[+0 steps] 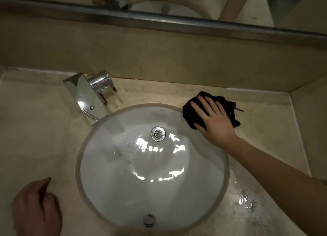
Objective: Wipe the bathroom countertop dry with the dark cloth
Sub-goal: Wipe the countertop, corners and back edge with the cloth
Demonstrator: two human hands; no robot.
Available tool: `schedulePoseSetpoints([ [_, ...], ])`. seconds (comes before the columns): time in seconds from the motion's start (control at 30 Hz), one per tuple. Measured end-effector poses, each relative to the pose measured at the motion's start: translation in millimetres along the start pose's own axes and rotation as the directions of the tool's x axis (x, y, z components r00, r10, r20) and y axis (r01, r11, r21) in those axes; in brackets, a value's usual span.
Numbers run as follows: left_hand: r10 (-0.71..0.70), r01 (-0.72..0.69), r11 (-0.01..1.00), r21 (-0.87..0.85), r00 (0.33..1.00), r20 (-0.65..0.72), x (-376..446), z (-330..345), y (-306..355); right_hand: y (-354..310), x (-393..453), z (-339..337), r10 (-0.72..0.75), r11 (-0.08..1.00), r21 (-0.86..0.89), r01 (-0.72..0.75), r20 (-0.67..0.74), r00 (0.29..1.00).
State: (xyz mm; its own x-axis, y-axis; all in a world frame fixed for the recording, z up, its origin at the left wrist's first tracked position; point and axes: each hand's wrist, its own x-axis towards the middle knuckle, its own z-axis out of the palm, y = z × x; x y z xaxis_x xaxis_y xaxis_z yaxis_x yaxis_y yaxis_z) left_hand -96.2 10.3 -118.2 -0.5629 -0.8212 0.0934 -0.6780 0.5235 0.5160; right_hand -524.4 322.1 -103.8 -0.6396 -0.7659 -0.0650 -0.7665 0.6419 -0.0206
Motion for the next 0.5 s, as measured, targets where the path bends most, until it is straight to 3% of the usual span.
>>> schedulePoseSetpoints([
  [0.1,0.047,-0.047,0.998,0.048,0.999,-0.009,-3,2,1,-1,-5,6,0.038,0.999,0.001,-0.038,-0.021,0.999],
  [0.27,0.006,-0.003,0.998,0.068,0.999,-0.033,-9,-2,9,-3,-74,11,0.239,0.971,0.03,-0.239,0.006,0.971],
  [0.4,-0.048,0.049,0.999,0.021,0.999,-0.024,-11,-1,12,-43,-156,9,0.509,0.852,0.125,-0.509,0.031,0.86],
  [0.5,-0.051,0.051,0.999,0.005,0.998,-0.036,-11,0,17,-102,-204,10,0.601,0.784,0.151,-0.602,0.053,0.797],
])
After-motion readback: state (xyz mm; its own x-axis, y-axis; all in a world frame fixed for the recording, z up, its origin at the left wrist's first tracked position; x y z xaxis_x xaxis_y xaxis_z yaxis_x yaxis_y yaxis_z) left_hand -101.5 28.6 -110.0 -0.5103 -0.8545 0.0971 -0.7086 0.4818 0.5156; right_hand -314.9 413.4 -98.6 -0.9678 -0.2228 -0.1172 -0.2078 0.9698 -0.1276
